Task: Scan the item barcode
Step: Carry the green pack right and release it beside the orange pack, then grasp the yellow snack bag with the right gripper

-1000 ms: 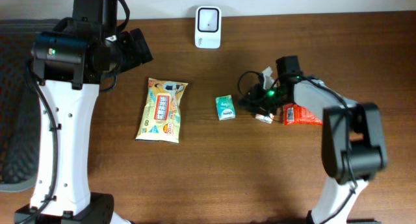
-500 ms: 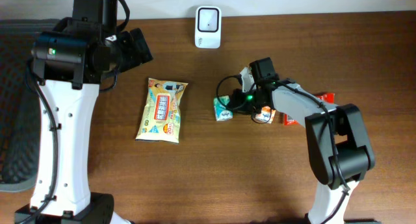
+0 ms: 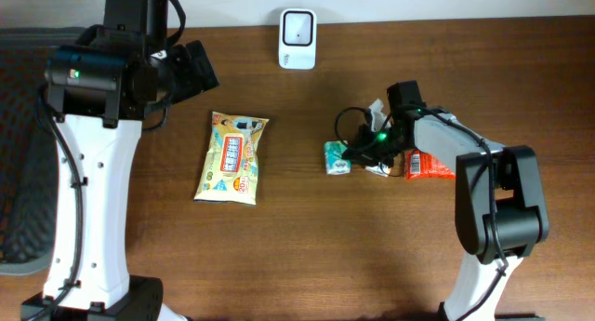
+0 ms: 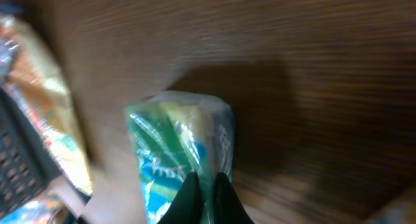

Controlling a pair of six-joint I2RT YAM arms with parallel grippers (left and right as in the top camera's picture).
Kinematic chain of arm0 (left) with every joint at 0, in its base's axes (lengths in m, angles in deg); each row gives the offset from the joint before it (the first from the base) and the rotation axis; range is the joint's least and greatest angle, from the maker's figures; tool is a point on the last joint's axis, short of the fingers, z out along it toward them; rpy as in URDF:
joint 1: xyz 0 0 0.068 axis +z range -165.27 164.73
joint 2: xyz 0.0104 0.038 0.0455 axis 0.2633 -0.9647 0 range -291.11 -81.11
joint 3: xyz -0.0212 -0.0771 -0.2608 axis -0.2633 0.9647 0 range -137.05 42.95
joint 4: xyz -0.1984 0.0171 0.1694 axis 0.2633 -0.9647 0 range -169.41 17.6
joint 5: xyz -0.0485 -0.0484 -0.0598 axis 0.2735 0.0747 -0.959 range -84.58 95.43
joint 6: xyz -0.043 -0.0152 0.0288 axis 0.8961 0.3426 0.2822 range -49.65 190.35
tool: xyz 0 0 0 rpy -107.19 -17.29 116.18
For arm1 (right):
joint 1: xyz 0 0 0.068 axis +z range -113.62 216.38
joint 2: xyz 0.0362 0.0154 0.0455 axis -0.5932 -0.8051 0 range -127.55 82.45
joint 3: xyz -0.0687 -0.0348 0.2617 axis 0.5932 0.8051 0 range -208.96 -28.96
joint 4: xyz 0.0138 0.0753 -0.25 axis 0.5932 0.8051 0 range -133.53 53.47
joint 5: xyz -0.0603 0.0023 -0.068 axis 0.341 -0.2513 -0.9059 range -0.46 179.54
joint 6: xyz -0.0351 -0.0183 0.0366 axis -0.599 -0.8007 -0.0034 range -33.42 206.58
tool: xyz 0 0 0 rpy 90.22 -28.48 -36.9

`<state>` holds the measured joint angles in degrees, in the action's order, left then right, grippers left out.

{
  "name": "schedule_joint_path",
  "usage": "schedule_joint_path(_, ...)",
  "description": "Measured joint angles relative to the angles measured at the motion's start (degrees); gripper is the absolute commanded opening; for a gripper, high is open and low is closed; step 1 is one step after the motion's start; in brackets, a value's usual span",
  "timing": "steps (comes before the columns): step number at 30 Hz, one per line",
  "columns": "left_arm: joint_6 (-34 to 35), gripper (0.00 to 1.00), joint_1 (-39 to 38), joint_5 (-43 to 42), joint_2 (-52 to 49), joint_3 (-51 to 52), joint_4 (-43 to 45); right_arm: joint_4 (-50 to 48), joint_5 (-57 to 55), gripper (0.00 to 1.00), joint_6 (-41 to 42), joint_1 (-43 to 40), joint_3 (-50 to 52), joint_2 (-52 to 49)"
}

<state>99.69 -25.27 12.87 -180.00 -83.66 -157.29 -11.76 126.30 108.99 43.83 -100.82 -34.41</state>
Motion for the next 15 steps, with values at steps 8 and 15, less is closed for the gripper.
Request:
schedule_joint_path(8,0.0,0.99,0.0,0.0,0.0,0.0,0.02,6.82,-21.62,0.43,3.28,0.2,-0.33,10.16)
schedule_joint_path(15,0.0,0.99,0.0,0.0,0.0,0.0,-0.02,3.5,-13.88,0.83,-1.03,1.62,-0.35,13.81)
